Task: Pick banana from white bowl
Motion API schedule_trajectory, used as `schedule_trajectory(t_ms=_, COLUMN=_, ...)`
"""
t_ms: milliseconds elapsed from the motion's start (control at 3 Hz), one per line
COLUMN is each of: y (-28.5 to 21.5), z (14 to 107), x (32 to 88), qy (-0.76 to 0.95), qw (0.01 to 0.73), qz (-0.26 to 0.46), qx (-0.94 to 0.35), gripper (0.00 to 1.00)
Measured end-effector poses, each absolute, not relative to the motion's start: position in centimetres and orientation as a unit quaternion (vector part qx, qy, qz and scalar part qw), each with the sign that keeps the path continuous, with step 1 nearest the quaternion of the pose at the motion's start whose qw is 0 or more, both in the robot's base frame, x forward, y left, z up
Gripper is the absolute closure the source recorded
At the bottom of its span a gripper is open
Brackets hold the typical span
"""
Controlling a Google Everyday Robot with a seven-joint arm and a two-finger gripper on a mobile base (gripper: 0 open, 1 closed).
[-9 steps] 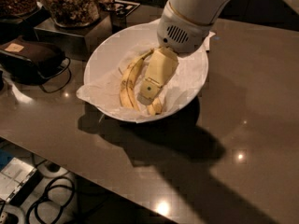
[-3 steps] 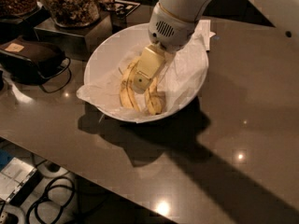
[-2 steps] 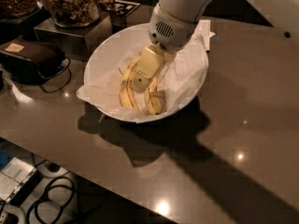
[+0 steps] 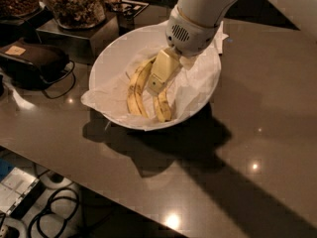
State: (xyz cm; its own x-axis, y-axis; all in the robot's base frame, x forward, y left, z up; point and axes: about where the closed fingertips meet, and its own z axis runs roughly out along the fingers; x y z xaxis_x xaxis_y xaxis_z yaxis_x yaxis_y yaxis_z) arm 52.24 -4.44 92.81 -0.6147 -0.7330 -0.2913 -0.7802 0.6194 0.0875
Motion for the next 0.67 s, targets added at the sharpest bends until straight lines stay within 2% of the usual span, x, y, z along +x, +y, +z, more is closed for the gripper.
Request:
schedule_trajectory(t_ms=333, y=-4.42, z=92.19, x=52.42, qy=0.899, qw=0.107, qz=0.092, qx=-0.415, gripper=0.24)
schedule_trajectory(t_ms=667, y=-4.41, z=92.18, x=52.43, qy=0.899, qw=0.107, qz=0.091, qx=-0.415, gripper=0.06)
